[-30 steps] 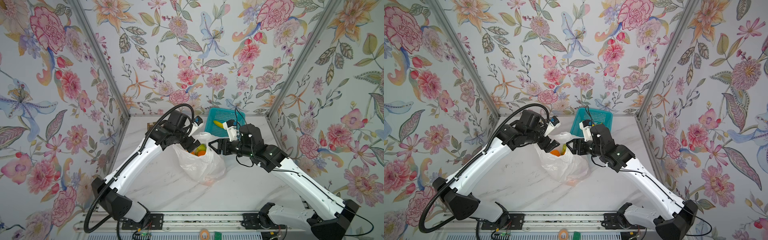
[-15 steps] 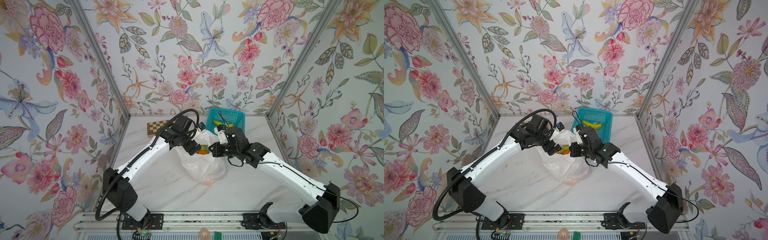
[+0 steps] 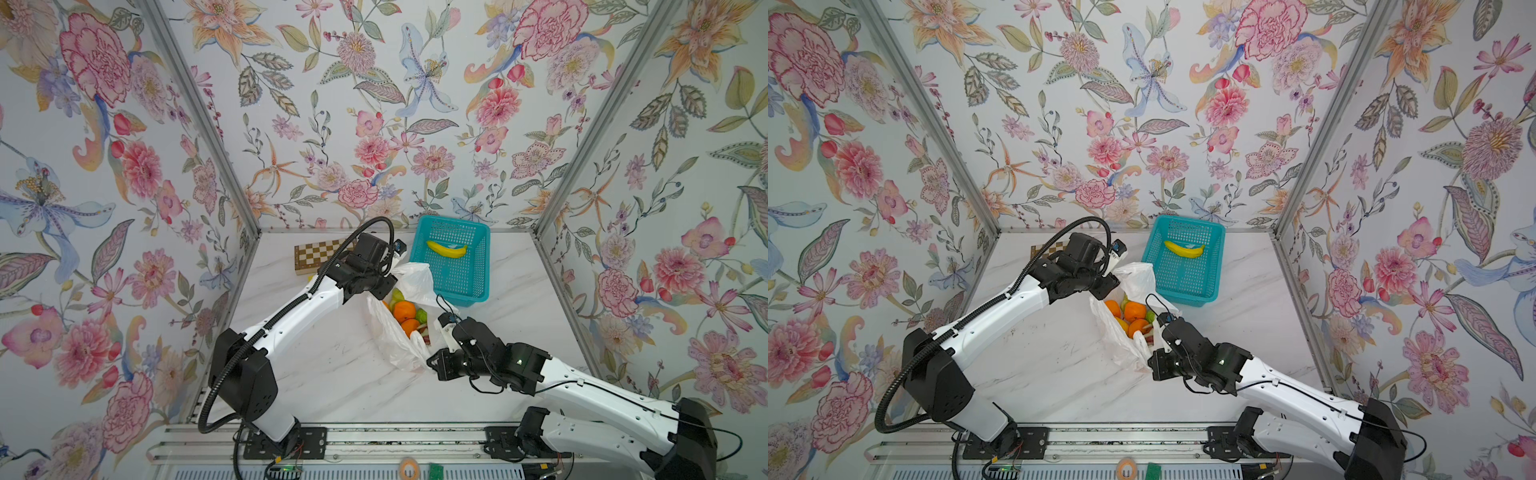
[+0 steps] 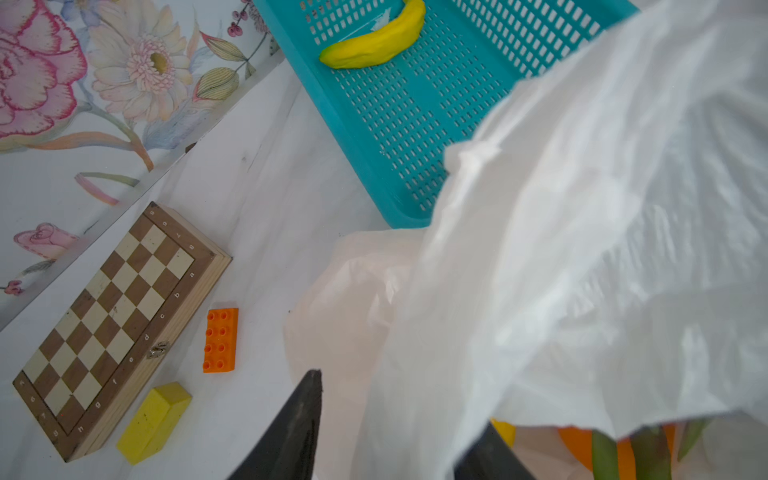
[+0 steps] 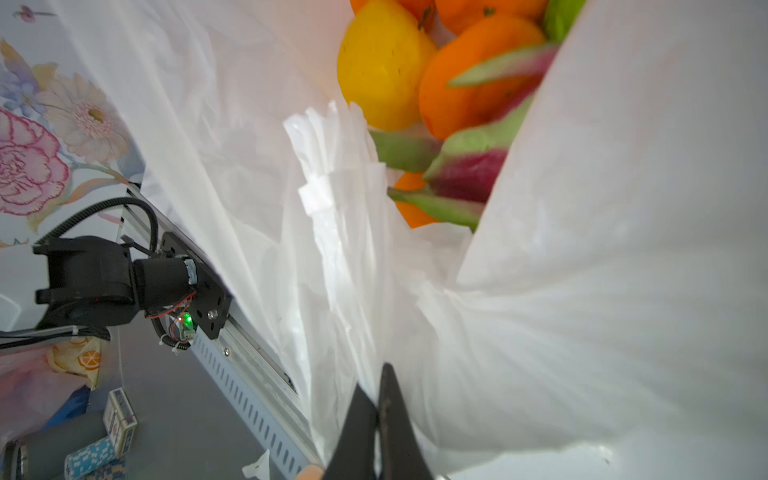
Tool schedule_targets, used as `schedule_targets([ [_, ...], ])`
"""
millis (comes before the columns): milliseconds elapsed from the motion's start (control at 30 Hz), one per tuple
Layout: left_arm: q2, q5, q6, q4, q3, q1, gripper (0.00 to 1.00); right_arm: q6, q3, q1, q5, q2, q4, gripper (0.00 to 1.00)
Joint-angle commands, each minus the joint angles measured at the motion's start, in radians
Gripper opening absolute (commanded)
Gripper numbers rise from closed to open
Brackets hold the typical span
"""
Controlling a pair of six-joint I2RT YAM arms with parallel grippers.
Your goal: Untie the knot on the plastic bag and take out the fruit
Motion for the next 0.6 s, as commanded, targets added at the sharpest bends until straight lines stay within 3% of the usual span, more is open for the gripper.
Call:
schedule_targets([
  [0,-0.036,-0.089,-0.127,0.102,-0.052,-0.002,0.47,0.077,-0.057,0.062,0.000,0.026,0.101,0.02],
  [100,-0.089,-0.088,-0.185,0.161,-0.109,-0.003,0.49,0.071,-0.038,0.115,0.024,0.077,0.094,0.06],
  [200,-0.140,-0.051,-0.236,0.204,-0.163,-0.003,0.60,0.064,0.012,0.140,0.088,0.084,0.031,0.16],
  [367,-0.248,-0.049,-0.337,0.209,-0.216,-0.028,0.79,0.074,0.087,0.145,0.205,-0.006,-0.036,0.45],
  [567,-0.344,-0.100,-0.483,0.115,-0.216,-0.075,0.80,0.049,0.216,0.140,0.308,-0.076,-0.098,0.58],
])
